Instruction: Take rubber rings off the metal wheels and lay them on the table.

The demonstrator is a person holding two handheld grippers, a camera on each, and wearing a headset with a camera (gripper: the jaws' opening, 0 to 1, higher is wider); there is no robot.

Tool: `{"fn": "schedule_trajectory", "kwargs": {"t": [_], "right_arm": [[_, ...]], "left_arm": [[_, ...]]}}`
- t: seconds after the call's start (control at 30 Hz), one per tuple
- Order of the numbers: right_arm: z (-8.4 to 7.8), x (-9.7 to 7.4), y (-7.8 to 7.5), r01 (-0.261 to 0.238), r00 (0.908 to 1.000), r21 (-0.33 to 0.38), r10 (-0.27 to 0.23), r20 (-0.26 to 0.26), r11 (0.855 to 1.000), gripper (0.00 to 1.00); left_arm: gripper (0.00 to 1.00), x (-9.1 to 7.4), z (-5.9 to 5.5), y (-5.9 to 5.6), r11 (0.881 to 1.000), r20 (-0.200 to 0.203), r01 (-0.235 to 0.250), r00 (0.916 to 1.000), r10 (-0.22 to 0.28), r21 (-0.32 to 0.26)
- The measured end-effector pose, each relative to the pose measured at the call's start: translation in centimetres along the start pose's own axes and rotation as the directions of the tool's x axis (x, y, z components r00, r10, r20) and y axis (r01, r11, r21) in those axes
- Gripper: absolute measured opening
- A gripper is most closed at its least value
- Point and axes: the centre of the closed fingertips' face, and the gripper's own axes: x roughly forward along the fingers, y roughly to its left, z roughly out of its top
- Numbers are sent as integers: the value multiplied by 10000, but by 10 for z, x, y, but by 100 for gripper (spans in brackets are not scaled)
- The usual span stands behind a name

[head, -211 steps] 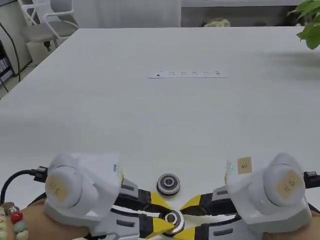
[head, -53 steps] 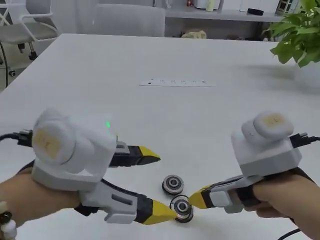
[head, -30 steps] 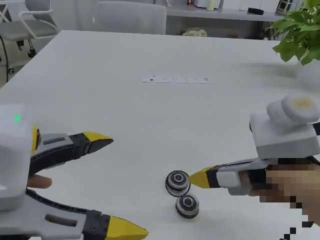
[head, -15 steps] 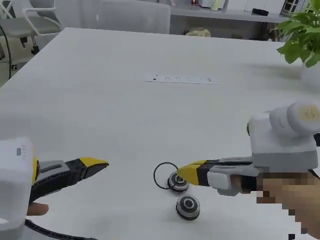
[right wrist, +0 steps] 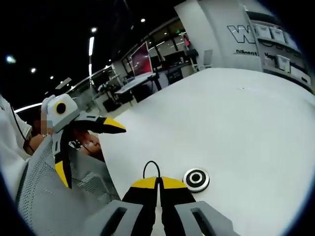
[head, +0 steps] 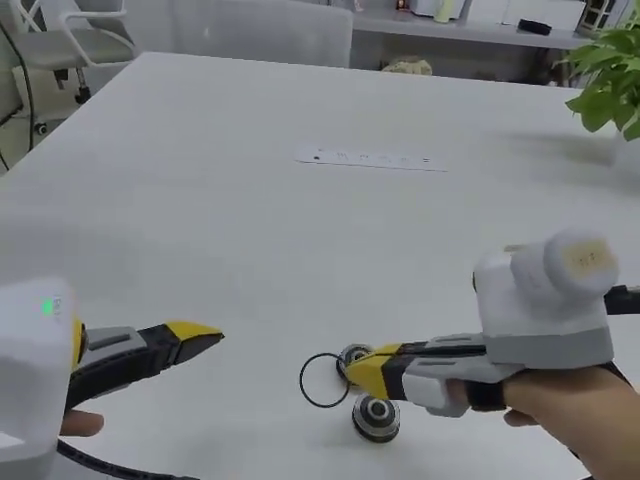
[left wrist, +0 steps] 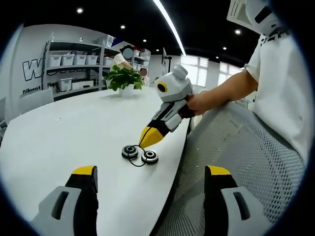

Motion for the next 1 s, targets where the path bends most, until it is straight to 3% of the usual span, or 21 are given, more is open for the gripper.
{"fn": "schedule_trajectory", "kwargs": {"t": [0.2, 0.57, 1.0], "right_arm": [[-13, 5, 3, -182, 9985, -193, 172, -521, 9996, 0], [-21, 11, 2, -191, 9969, -1319, 88, -782, 9911, 0], [-26, 13, 2, -196, 9947, -1766, 14, -1027, 9841, 2]], "left_arm": [[86, 1, 0, 1, 10000, -15, -29, 10000, 29, -58], [83, 0, -4, 2, 9999, -184, -62, 9998, 60, -108], [80, 0, -5, 3, 9998, -139, -101, 9999, 99, -144]]}}
